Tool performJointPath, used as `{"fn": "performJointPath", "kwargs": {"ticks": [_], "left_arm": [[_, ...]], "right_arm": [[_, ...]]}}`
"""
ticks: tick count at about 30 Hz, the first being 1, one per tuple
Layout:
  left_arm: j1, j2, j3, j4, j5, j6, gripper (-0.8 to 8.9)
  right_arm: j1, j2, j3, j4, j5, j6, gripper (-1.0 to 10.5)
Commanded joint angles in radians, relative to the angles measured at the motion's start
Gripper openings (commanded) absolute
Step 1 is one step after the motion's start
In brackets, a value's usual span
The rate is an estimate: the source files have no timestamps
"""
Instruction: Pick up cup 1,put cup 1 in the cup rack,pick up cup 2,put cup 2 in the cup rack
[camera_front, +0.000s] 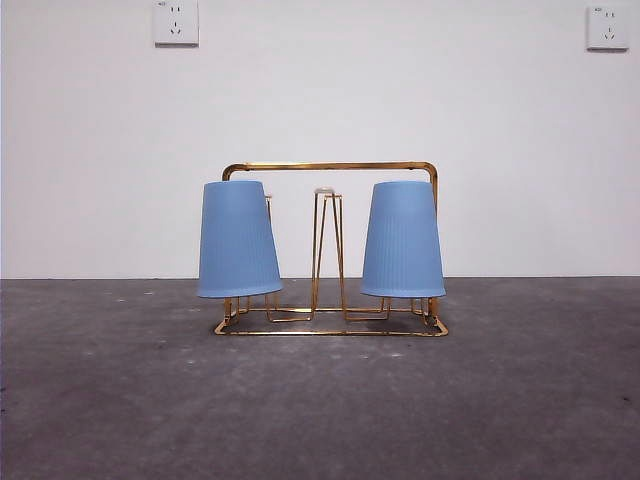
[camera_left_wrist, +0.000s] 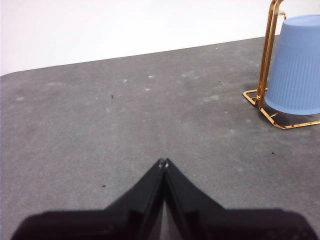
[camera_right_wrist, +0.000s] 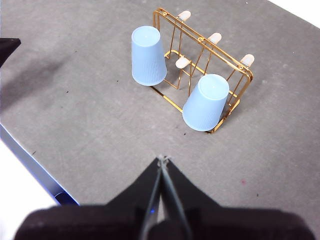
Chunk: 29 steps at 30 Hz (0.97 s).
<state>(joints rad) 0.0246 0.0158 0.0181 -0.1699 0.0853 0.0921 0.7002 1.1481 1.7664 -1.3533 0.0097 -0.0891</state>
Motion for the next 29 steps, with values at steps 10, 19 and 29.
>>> {"fn": "performJointPath", "kwargs": {"ticks": [10, 19, 29], "left_arm": [[0.003, 0.002, -0.01, 0.007, 0.0, -0.009, -0.03], [0.003, 0.014, -0.01, 0.007, 0.0, -0.009, -0.03], [0.003, 0.018, -0.01, 0.007, 0.0, -0.009, -0.03]], "right_arm": [[-0.245, -0.148, -0.024, 0.212, -0.144, -0.048, 0.0], [-0.611, -0.437, -0.312, 0.501, -0.227, -0.103, 0.0], [-0.682, -0.778, -0.969, 0.961, -0.23, -0.112, 0.0]]}}
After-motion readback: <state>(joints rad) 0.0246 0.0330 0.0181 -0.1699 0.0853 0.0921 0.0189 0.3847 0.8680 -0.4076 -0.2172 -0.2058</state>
